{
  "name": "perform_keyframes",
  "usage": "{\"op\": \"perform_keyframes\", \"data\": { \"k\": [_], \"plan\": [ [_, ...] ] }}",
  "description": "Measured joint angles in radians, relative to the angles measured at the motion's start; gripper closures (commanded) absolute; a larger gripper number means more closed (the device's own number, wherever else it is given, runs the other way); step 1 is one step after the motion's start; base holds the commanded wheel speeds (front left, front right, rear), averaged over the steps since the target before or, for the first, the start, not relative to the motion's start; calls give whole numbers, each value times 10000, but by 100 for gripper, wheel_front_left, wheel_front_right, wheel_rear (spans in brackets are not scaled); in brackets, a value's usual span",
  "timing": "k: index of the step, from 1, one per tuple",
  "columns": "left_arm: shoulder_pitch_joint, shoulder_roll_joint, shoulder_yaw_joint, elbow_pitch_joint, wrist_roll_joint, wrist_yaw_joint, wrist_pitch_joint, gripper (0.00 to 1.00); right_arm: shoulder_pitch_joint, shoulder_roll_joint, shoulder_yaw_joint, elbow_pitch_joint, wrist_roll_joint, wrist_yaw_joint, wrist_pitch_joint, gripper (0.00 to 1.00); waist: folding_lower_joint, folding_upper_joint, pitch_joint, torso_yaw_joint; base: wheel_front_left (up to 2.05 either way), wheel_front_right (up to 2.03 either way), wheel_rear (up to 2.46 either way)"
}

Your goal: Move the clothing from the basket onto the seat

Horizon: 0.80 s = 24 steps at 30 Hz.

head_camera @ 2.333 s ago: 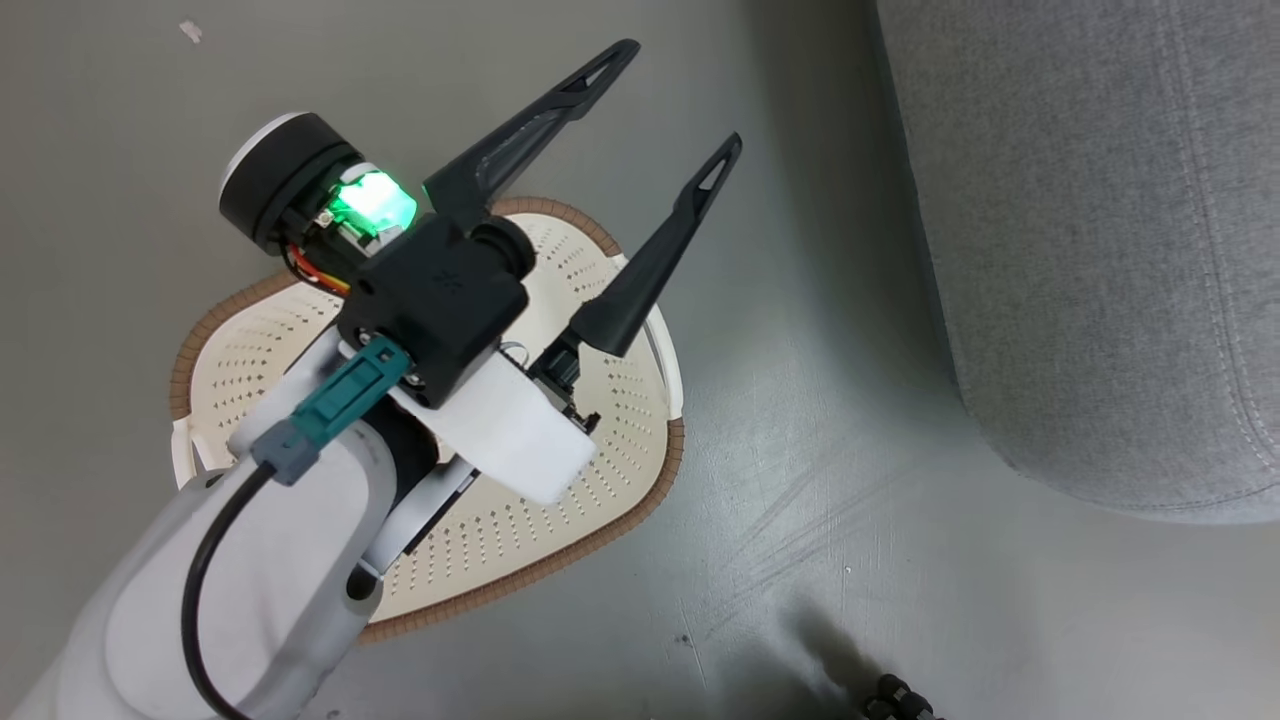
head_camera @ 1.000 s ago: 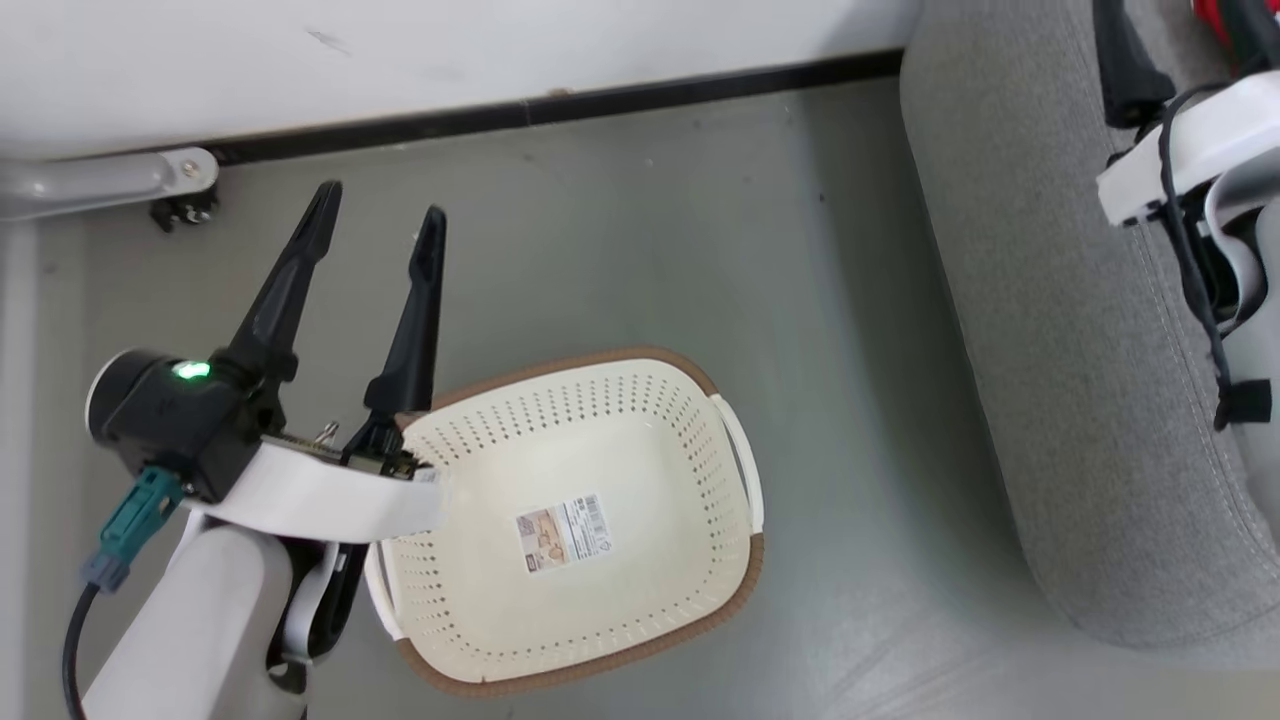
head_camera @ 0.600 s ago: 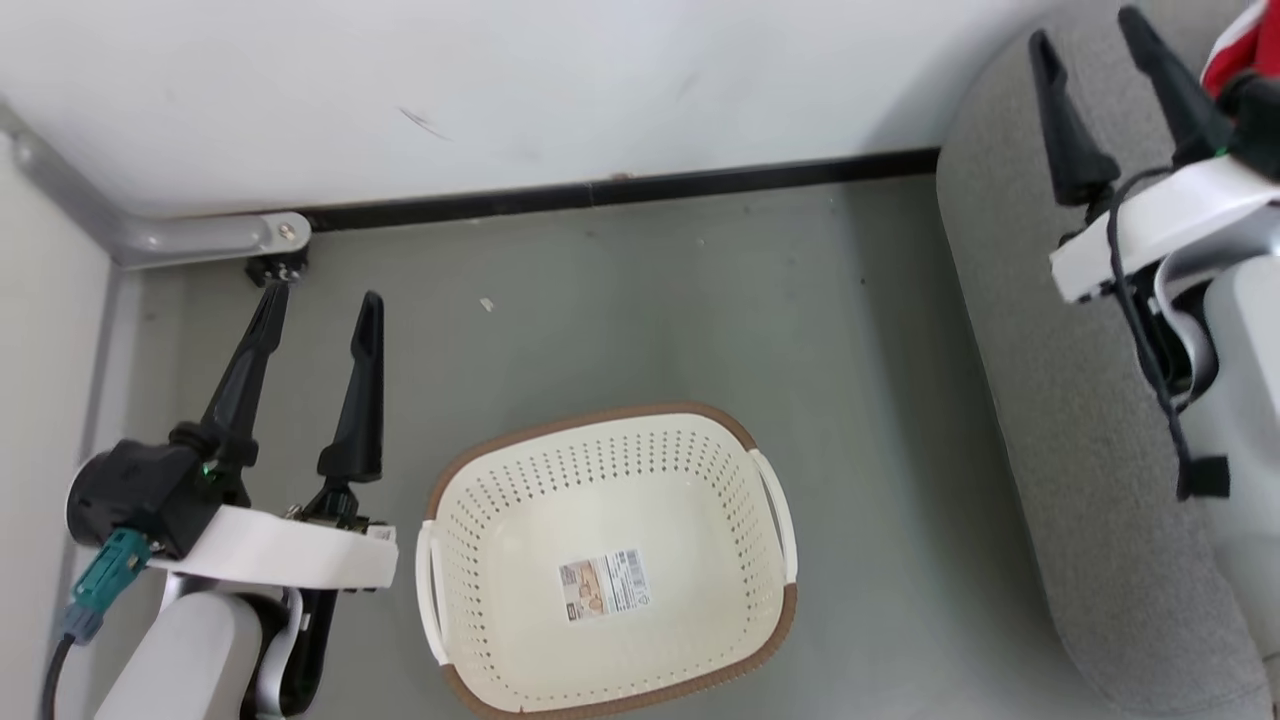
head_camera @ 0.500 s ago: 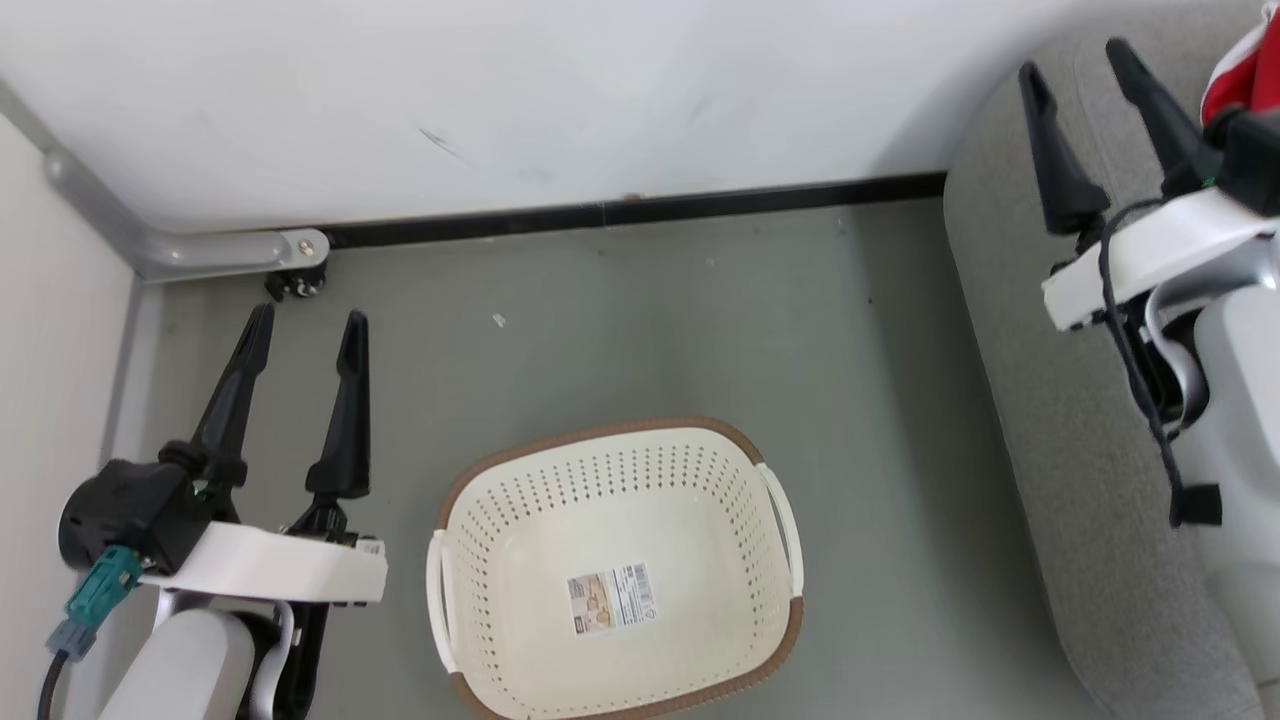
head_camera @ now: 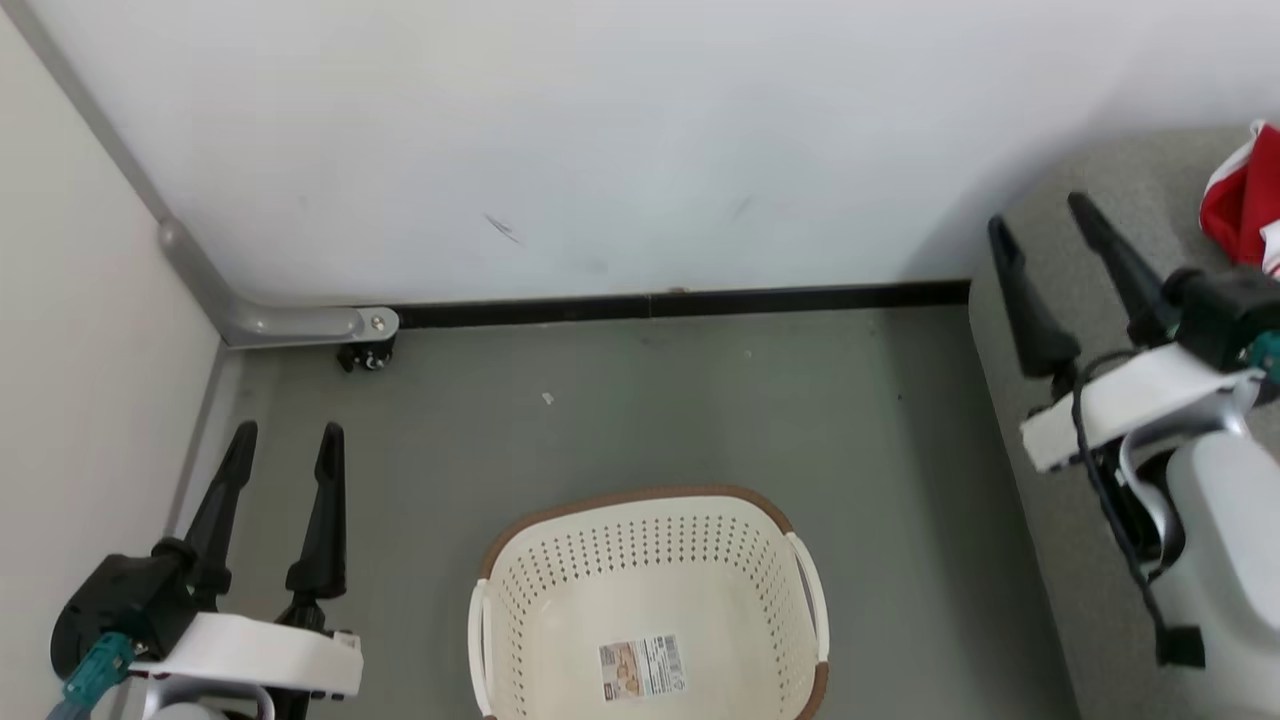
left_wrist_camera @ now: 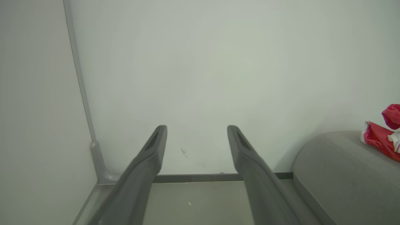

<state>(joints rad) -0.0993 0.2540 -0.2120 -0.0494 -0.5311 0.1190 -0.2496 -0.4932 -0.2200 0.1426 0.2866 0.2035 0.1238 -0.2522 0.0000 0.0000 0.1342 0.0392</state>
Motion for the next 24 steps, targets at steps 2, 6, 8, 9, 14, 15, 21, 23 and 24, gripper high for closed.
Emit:
{"op": "perform_keyframes", "data": {
  "k": [2,6,8,9,14,15,21,23,24],
  "plan": [
    [165,0,15,46,-31,-86,0,0,380,46,-12,-215,-27,0,0,0,0,0,-176,63,0,0,0],
    [472,65,10,180,12,-174,-12,0,1128,163,-221,-489,-27,0,0,0,0,0,-511,169,0,0,0],
    [639,86,25,244,46,-242,-27,0,1487,247,-341,-629,-31,0,0,0,0,0,-672,212,0,0,0],
    [718,79,23,259,46,-265,-27,0,1655,272,-370,-700,-50,0,0,0,0,0,-749,231,0,0,0],
    [1004,61,109,295,67,-360,-27,0,2404,416,-633,-1039,-117,-2,0,0,0,0,-1115,301,0,0,0],
    [1072,52,142,297,71,-384,-27,0,2540,453,-681,-1126,-121,-2,0,0,0,0,-1183,311,0,0,0],
    [1420,82,234,351,341,-529,-27,0,3238,650,-796,-1476,-196,-2,0,0,0,0,-1542,355,0,0,0],
    [1548,121,245,357,481,-566,-27,0,3456,673,-807,-1547,-203,-2,0,0,0,0,-1643,364,0,0,0],
    [1600,117,270,357,487,-571,-27,0,3549,698,-811,-1576,-203,-2,0,0,0,0,-1688,367,0,0,0]
  ]
}}
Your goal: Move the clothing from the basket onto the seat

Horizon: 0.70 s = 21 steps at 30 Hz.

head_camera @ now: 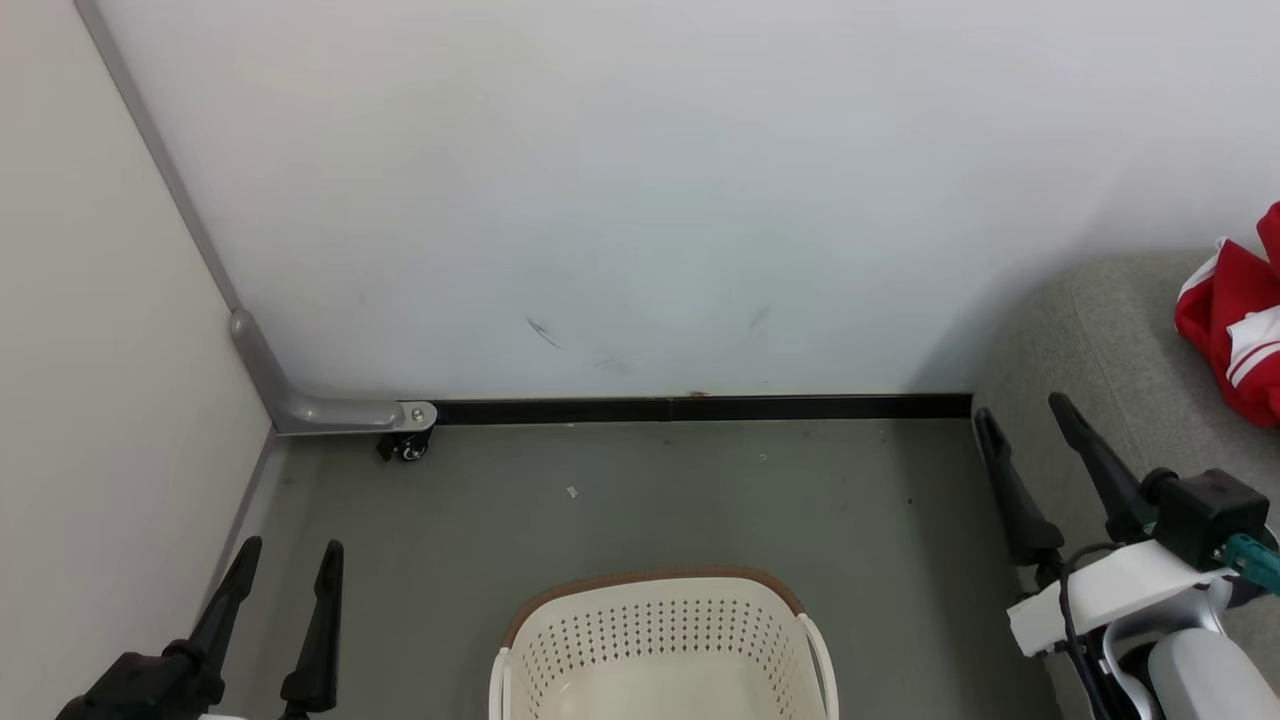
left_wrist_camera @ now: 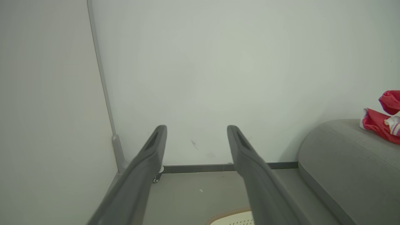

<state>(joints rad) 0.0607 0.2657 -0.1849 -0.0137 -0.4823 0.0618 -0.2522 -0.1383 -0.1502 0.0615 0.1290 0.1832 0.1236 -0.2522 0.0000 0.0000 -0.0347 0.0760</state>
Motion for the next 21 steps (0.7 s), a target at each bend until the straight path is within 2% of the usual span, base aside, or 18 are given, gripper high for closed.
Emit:
{"op": "perform_keyframes", "data": {
  "k": [21],
  "plan": [
    [729,-414,453,-105,270,-307,0,0,1335,311,-167,-612,-6,0,0,0,0,0,-328,103,0,0,0]
  ]
}}
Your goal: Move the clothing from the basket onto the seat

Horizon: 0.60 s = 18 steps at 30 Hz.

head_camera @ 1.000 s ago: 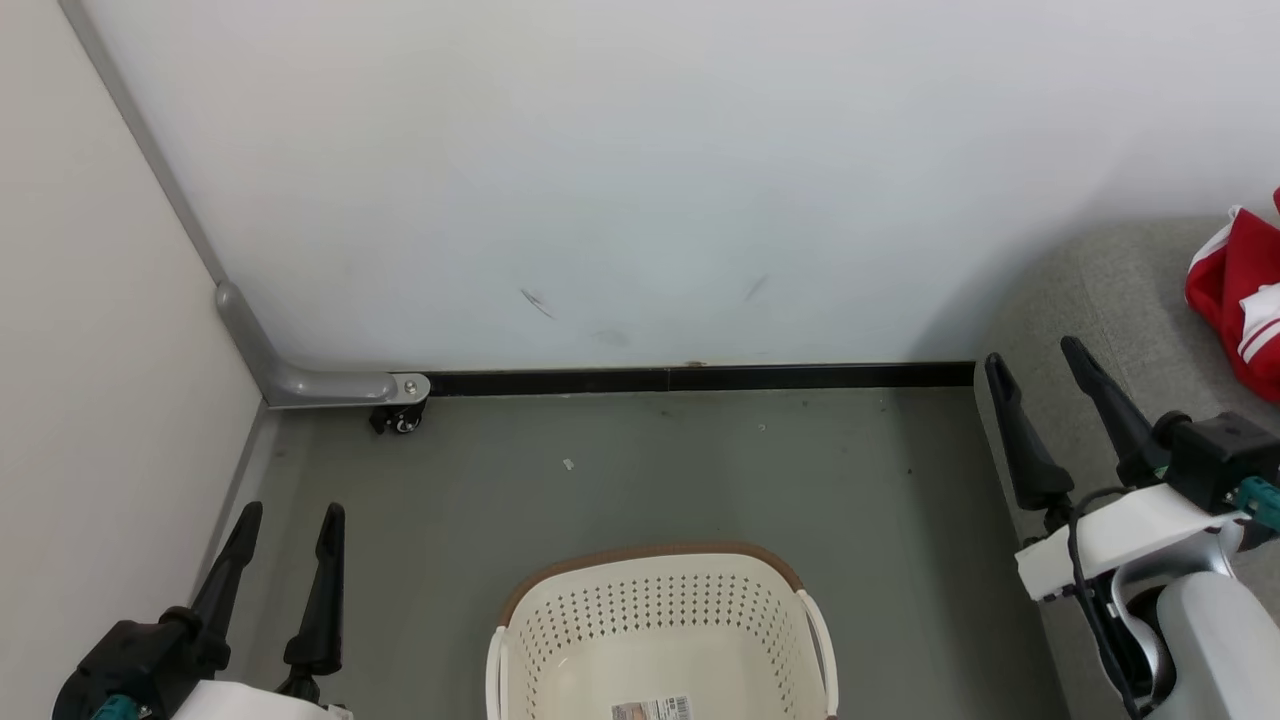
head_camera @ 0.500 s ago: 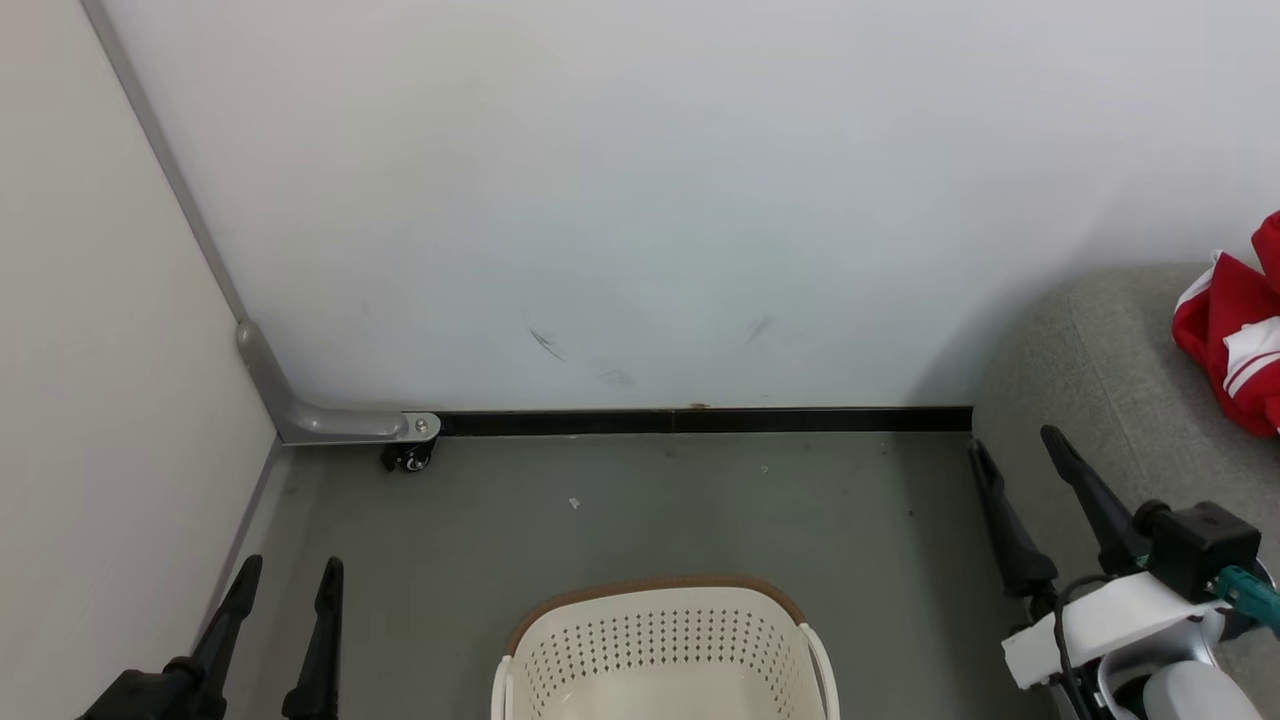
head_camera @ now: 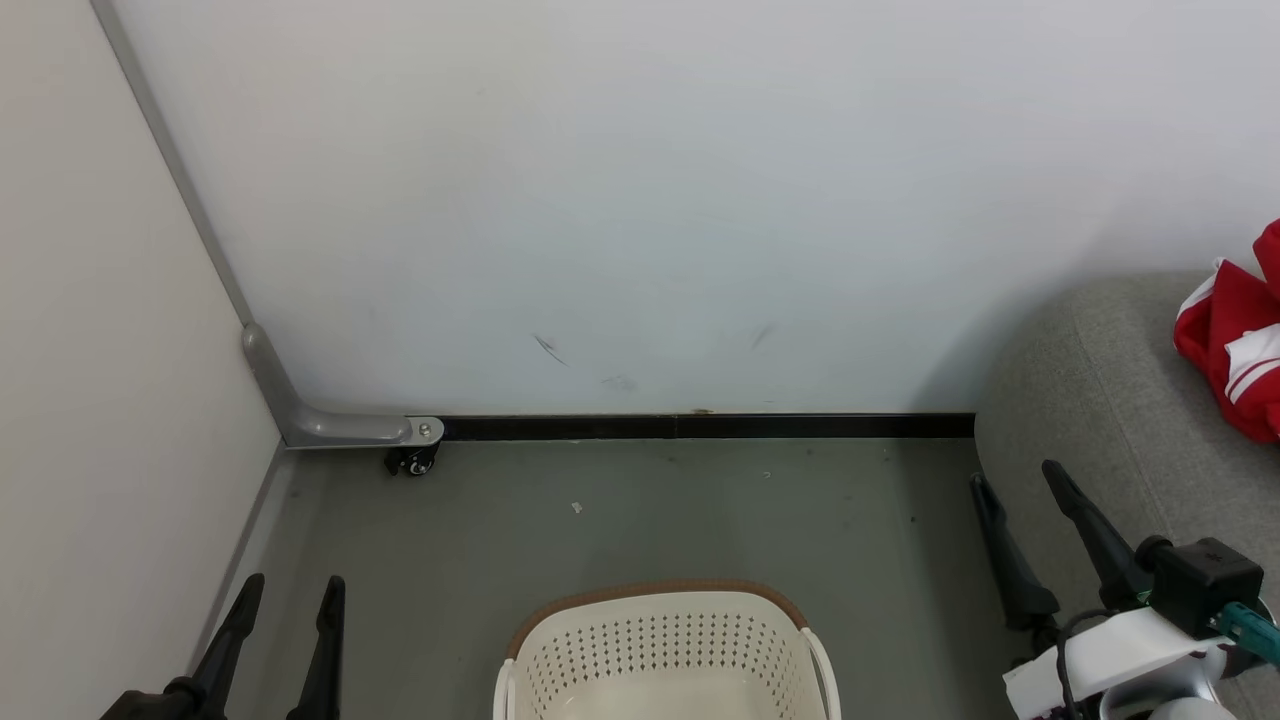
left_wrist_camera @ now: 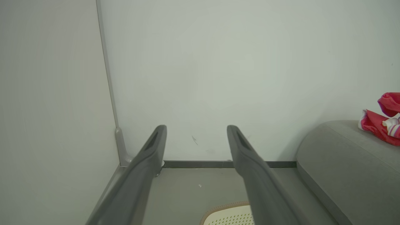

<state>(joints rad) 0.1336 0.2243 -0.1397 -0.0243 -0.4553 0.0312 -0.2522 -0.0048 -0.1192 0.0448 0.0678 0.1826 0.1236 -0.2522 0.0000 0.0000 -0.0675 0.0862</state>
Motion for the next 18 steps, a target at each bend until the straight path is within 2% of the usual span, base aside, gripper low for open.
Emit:
{"op": "perform_keyframes", "data": {
  "k": [8,9,15,18],
  "plan": [
    [34,-105,150,-10,105,-119,0,0,108,44,-33,-144,-98,0,0,0,0,0,9,16,0,0,0],
    [46,-127,174,-27,109,-155,2,100,158,44,-35,-169,-100,0,0,100,0,0,11,17,0,0,0],
    [305,-604,-50,604,79,-159,46,100,691,314,102,468,-73,-4,56,100,0,0,10,18,0,0,0],
    [351,-629,-50,640,-121,-163,59,100,732,324,88,502,134,-4,56,100,-1,0,14,16,0,0,0]
  ]
}}
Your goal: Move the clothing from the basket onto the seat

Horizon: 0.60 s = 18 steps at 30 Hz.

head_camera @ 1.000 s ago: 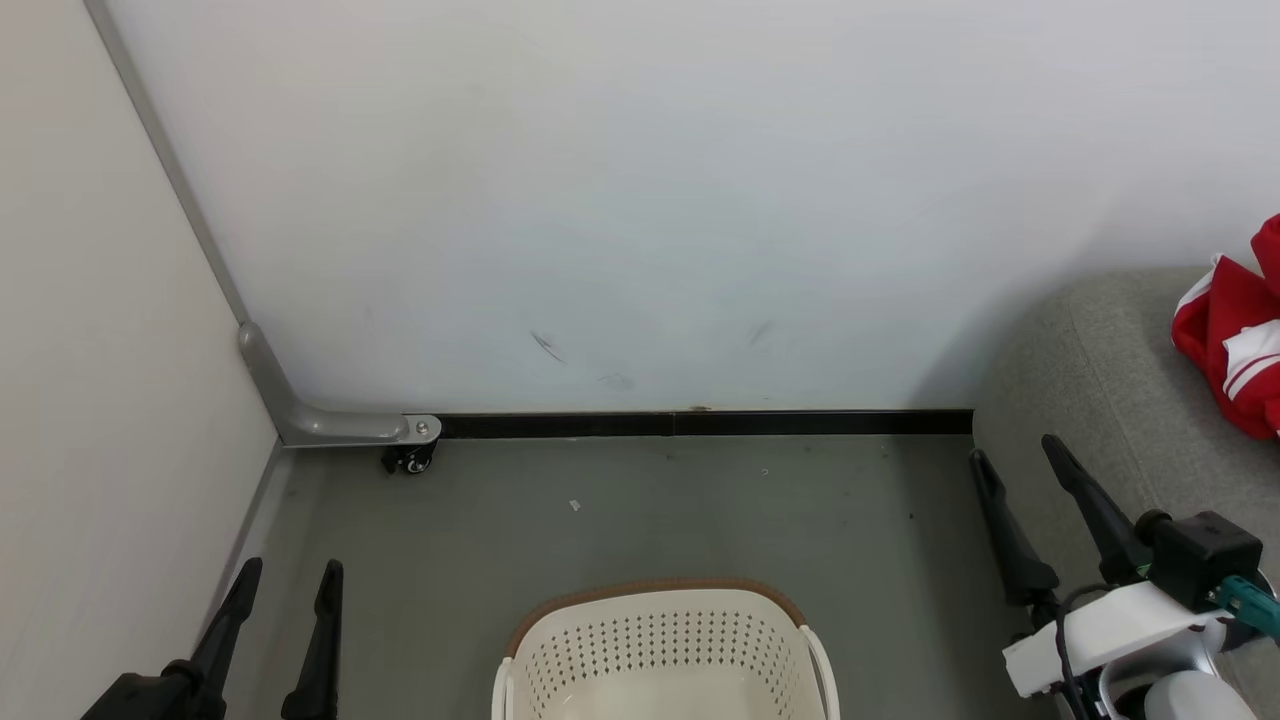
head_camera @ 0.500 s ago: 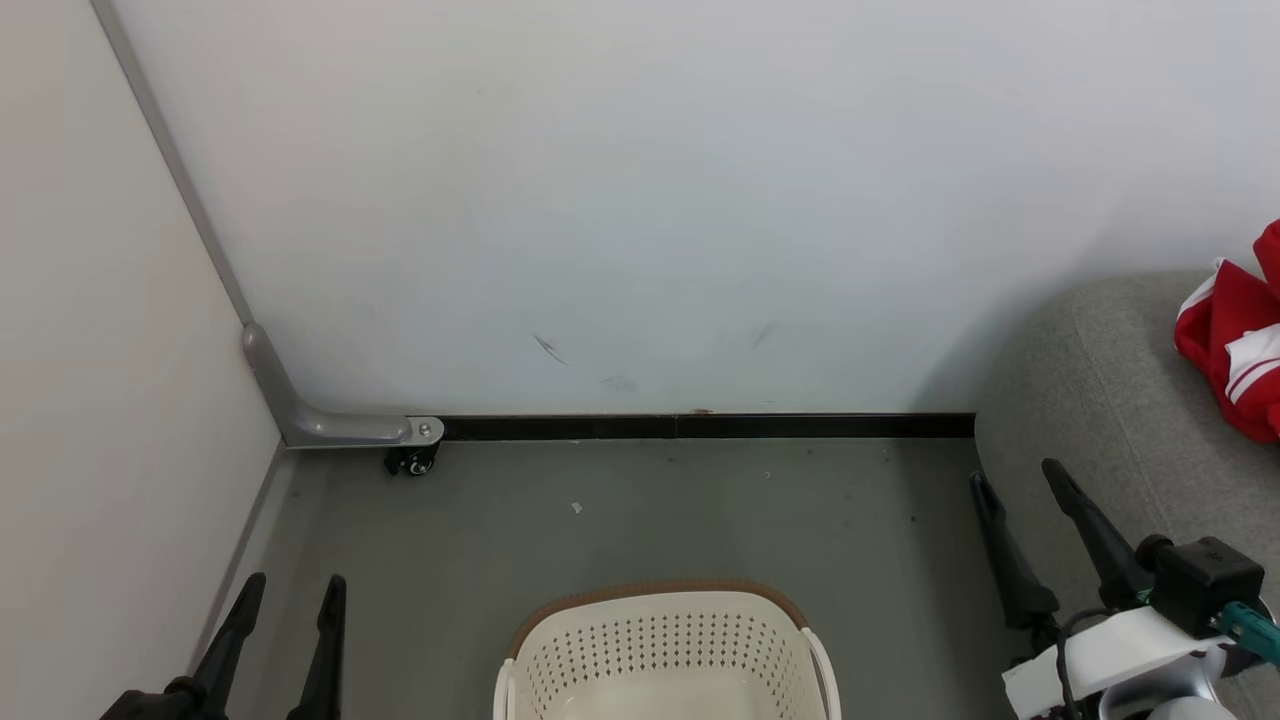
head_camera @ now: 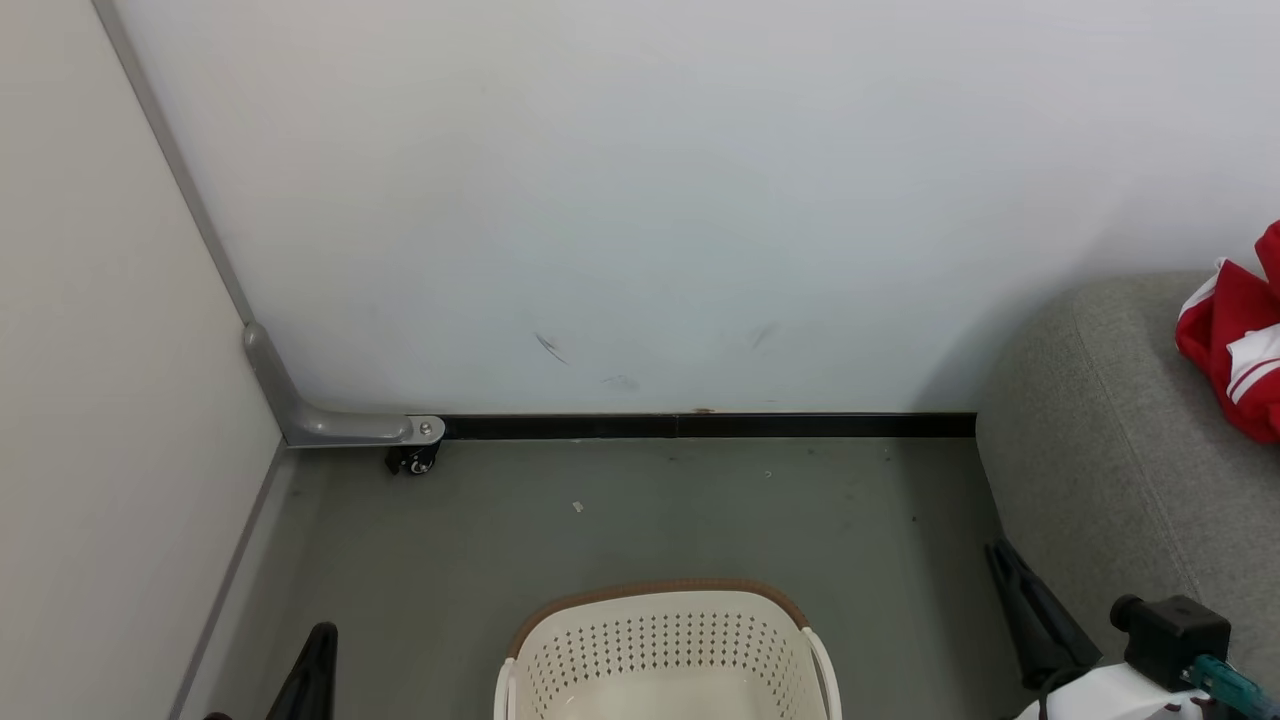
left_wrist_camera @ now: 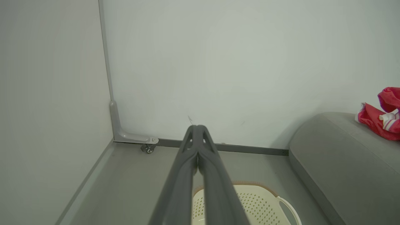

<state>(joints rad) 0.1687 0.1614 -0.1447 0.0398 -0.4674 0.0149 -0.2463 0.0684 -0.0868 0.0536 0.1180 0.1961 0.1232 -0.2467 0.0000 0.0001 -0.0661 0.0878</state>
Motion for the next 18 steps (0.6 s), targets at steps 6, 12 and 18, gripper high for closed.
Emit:
{"op": "perform_keyframes", "data": {
  "k": [6,12,18],
  "plan": [
    [-1,-42,35,86,-717,-65,178,100,-9,15,-79,54,706,0,104,100,1,0,16,-12,0,0,0],
    [-24,-92,111,178,-1446,-100,384,100,-19,54,-171,151,1592,0,284,100,1,0,38,-39,0,0,0],
    [-163,-173,267,295,-2127,-188,554,100,-68,105,-268,213,2711,-2,543,100,15,0,74,-101,0,0,0]
  ]
}}
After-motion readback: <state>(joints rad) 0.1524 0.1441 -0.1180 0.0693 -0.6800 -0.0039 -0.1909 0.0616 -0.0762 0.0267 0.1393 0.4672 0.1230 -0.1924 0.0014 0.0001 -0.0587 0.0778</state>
